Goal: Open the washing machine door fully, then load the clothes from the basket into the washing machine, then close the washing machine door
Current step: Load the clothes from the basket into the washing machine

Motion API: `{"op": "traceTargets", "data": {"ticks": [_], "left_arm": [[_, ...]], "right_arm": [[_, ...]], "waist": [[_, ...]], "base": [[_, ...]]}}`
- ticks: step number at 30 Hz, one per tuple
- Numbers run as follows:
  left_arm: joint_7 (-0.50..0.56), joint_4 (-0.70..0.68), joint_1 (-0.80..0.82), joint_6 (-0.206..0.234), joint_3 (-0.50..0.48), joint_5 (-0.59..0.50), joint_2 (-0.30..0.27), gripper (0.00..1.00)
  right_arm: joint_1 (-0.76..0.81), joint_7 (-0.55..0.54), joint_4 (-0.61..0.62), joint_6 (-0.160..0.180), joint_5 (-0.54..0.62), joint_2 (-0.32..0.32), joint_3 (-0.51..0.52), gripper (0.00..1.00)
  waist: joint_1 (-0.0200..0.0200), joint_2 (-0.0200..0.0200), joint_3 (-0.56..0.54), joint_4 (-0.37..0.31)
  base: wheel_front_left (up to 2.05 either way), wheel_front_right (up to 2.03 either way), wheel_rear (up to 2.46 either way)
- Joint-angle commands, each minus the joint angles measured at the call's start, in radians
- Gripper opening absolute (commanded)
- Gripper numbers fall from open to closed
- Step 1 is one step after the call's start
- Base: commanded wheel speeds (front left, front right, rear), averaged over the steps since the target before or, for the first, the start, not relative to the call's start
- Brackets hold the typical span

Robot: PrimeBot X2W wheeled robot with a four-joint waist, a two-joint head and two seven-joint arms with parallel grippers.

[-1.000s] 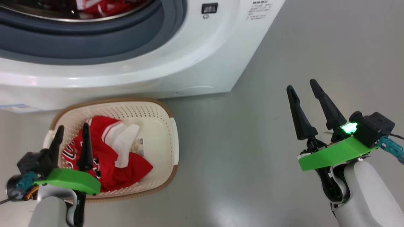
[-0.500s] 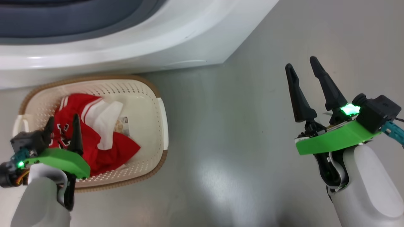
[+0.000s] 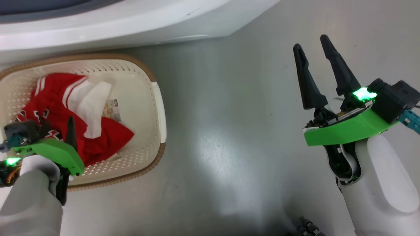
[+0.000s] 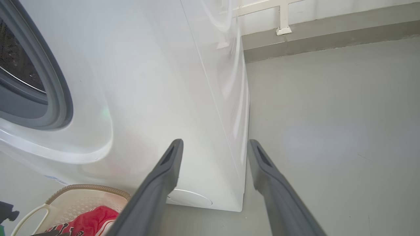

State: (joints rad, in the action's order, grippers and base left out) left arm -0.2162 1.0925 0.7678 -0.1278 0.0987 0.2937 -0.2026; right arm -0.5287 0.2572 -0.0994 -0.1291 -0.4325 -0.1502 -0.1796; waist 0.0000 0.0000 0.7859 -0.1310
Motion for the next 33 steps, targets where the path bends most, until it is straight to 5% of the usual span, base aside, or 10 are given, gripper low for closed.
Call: {"op": "traceTargets", "data": {"ticks": [1,12,33], "left_arm": [[0.006,0.011,-0.007,-0.003,-0.017,0.005,-0.047,1.0],[0.122,0.165,0.076,0.022,0.006,0.013,-0.075,1.0],[0.379,0.196,0.135,0.119,0.088,-0.032,-0.105,1.0]], "right_arm": [[0.014,0.005,0.026,-0.002,0.007,0.01,-0.019,1.0],[-0.009,0.005,0.032,-0.002,0.009,0.017,-0.03,1.0],[-0.027,0.005,0.042,-0.002,0.014,0.022,-0.034,1.0]], "waist": [[0.0,0.0,0.029,-0.01],[0.0,0.0,0.088,-0.036],[0.0,0.0,0.169,-0.054]], "base": [[0.0,0.0,0.0],[0.0,0.0,0.0],[0.0,0.0,0.0]]}}
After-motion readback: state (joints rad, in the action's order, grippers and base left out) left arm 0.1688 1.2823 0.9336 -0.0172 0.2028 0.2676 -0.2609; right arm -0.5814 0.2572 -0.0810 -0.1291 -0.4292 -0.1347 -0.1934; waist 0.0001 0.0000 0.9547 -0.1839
